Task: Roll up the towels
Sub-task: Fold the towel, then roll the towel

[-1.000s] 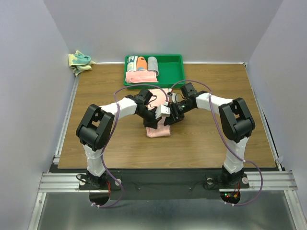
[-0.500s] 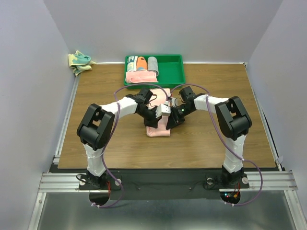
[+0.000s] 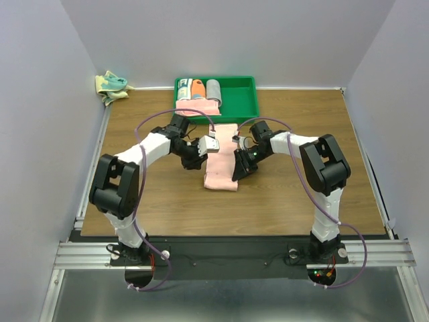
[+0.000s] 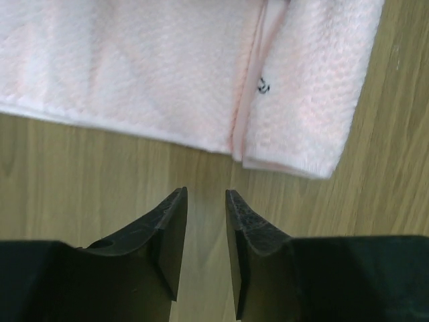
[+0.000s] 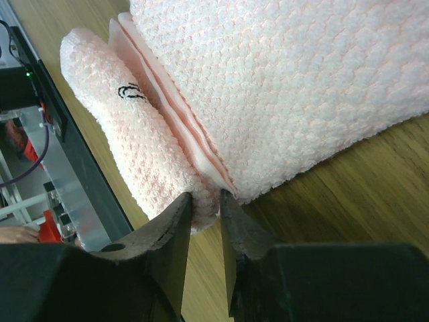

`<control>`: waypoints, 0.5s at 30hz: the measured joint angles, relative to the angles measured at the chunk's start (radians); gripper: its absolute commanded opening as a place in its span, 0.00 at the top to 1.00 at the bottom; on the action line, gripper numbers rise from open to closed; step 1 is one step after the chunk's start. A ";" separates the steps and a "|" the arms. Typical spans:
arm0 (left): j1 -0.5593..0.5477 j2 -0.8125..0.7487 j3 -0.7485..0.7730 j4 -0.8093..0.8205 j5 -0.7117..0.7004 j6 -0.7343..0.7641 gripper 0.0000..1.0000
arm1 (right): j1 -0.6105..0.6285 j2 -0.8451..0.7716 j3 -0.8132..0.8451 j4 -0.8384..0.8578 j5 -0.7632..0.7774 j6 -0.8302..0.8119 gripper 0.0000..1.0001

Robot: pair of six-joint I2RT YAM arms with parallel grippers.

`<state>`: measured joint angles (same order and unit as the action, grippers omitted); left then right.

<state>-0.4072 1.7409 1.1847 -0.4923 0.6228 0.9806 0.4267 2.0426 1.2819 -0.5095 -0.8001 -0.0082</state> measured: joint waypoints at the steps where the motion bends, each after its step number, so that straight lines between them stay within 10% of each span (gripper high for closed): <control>1: 0.006 -0.020 -0.006 0.000 -0.005 0.006 0.44 | 0.000 0.000 0.000 0.000 0.000 0.000 0.70; 15: -0.404 -0.448 -0.483 0.366 -0.304 0.083 0.30 | 0.001 0.019 0.027 -0.033 0.000 -0.004 0.70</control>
<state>-0.8116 1.2926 0.7013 -0.1265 0.3183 1.0634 0.4274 2.0617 1.3094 -0.5426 -0.8001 -0.0120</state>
